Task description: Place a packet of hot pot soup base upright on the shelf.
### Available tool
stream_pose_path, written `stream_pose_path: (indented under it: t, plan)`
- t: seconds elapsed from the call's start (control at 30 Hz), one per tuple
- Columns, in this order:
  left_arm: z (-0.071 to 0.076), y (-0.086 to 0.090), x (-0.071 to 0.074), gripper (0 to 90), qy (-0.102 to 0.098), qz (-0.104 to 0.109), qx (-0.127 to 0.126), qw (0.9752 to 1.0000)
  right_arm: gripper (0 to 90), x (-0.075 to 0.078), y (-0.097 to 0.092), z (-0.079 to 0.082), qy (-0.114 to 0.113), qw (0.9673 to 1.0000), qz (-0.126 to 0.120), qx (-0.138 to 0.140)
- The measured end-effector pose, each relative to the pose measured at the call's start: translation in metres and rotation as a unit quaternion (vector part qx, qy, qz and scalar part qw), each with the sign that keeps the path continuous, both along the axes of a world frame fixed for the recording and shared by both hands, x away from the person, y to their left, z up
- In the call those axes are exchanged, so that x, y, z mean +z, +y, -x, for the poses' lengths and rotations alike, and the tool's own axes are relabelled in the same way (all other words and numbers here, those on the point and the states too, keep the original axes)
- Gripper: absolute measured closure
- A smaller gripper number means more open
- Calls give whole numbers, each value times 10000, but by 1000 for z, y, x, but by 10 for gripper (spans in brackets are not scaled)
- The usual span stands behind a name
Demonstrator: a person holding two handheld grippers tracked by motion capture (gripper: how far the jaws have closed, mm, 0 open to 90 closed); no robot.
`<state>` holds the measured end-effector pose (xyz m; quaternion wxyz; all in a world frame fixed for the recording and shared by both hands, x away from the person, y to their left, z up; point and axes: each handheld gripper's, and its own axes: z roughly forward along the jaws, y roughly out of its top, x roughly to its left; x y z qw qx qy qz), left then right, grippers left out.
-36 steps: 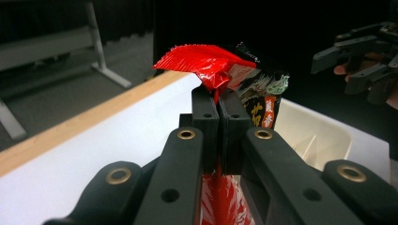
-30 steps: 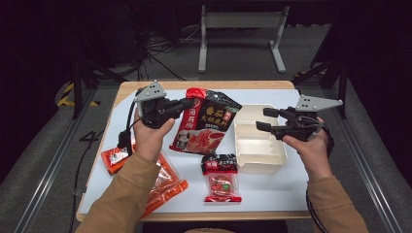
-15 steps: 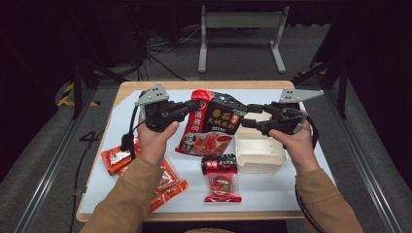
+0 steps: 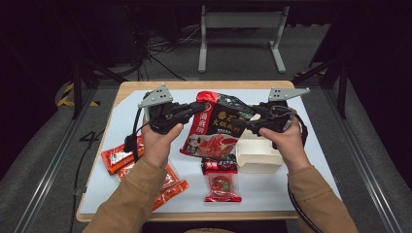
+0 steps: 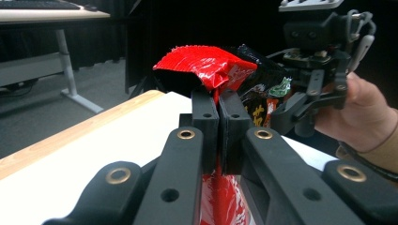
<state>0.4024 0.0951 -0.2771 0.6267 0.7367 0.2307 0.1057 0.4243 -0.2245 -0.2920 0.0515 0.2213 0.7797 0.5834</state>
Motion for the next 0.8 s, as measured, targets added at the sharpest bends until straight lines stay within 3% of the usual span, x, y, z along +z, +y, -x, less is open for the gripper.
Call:
stream_pose_path:
  t: [0.27, 0.4, 0.8]
  plan:
    - [3, -4, -1, 876, -80, 60, -50, 9999, 594, 0, 7, -2, 243, 9993, 99, 256]
    - [4, -4, -1, 876, -56, 90, -84, 9999, 706, 4, 10, -1, 216, 9990, 168, 355]
    - [5, 0, 0, 865, -150, 181, -11, 9997, 791, 18, 14, 2, -14, 9987, 407, 303]
